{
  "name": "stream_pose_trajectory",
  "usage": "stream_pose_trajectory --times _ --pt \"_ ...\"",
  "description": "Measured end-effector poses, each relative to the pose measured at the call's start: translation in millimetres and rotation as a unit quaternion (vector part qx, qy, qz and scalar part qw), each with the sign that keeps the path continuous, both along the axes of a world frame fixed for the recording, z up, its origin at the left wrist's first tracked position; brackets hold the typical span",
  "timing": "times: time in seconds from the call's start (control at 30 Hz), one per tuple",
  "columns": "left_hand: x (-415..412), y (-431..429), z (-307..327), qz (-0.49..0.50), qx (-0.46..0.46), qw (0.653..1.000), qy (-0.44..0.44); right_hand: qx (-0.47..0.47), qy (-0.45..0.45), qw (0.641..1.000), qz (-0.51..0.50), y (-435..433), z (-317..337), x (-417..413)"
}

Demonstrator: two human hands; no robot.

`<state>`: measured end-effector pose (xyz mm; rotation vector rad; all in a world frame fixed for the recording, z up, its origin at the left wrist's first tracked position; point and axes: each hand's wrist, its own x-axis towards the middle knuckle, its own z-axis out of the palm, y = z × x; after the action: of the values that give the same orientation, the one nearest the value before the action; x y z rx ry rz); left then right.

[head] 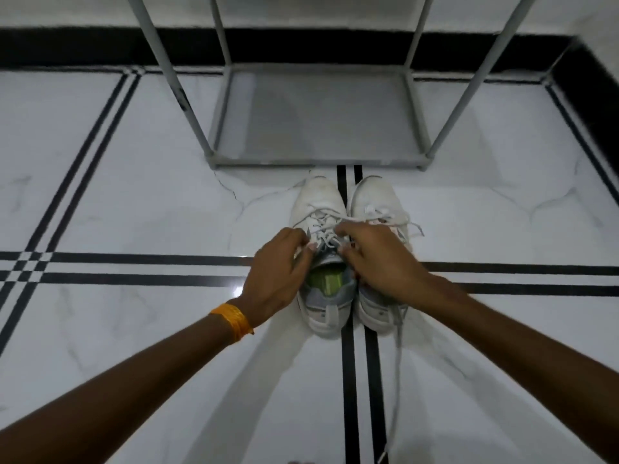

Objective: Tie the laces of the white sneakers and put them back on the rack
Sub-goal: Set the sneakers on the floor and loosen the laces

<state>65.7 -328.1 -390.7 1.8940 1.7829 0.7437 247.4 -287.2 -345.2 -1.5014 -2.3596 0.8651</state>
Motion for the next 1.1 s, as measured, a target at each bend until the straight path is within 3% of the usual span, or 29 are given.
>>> stream_pose_trajectory --times 0.1,0.27,0.33,0.5,0.7,1.1 --pt "-5.6 10.8 11.3 -0.017 -0.003 1.000 -0.008 -0.015 0.014 1.000 -0.022 7.2 -3.9 -4.6" --pt "-3.5 18.6 27.5 0.042 -0.138 0.977 -0.157 -0.062 0.029 0.997 -0.048 8.9 9.3 1.9" --pt "3.4 17.1 24.2 0.061 -0.163 0.971 -0.166 -0.099 0.038 0.991 -0.082 6.7 8.7 0.9" --pt "9.2 16.2 13.3 0.165 -0.163 0.931 -0.282 -0.110 0.105 0.965 -0.213 8.1 1.3 2.0" --pt "16.0 7.9 15.0 0.140 -0.084 0.973 -0.163 -0.066 0.044 0.962 -0.260 -9.3 -9.8 -11.2" --pt "10.5 11.9 11.0 0.146 -0.073 0.975 -0.153 -0.050 0.037 0.967 -0.246 -4.8 -10.8 -10.7"
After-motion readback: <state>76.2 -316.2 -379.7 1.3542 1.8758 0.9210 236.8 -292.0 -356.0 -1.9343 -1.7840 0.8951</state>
